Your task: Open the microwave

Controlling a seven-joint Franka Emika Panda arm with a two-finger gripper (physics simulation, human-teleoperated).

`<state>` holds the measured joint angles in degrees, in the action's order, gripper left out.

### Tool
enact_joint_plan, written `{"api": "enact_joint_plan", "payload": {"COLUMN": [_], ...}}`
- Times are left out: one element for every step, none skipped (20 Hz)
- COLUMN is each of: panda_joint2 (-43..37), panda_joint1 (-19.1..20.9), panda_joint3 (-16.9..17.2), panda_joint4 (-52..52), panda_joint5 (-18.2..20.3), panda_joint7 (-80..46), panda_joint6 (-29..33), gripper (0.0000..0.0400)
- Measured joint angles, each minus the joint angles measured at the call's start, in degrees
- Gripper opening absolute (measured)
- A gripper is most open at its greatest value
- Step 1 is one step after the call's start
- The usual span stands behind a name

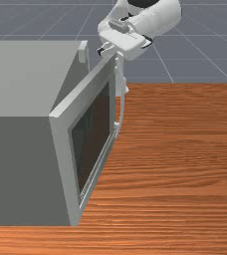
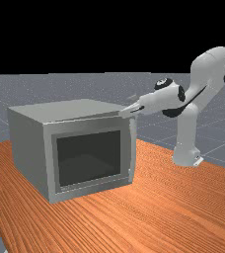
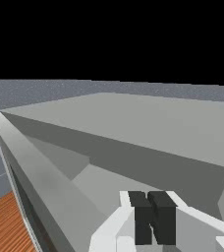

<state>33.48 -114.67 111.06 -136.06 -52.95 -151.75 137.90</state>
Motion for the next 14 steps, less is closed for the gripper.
{"api": "enact_joint_plan", "payload": {"panda_joint2": [0.24,0.46,0.63,0.88,1.07,1.39,1.55,1.92,2.11,2.39,2.64,2.87,3.01,3.25], "panda_joint1": [0.12,0.17,0.33,0.46,0.66,0.72,0.90,1.02,1.22,1.37,1.51,1.70,1.94,2.10], "panda_joint3": [-0.33,-0.62,-0.86,-1.03,-1.34,-1.51,-1.79,-1.93,-2.23,-2.45,-2.72,-2.90,-3.15,-3.20], "panda_joint4": [0.13,0.19,0.15,0.11,0.13,0.16,0.04,0.13,0.11,0.08,0.08,0.03,0.14,0.03], "panda_joint5": [-0.10,-0.14,-0.22,-0.33,-0.40,-0.57,-0.72,-0.87,-1.03,-1.22,-1.37,-1.43,-1.36,-1.40], "panda_joint7": [-0.36,-0.71,-1.08,-1.50,-1.86,-2.32,-2.78,-3.27,-3.71,-4.21,-4.72,-5.06,-5.01,-5.06], "panda_joint6": [-0.10,-0.17,-0.23,-0.28,-0.49,-0.51,-0.53,-0.61,-0.66,-0.68,-0.74,-0.75,-0.83,-0.68], "gripper": [0.0014,0.0013,0.0016,0.0013,0.0015,0.0006,0.0015,0.0007,0.0007,0.0007,0.0007,0.0009,0.0005,0.0008]}}
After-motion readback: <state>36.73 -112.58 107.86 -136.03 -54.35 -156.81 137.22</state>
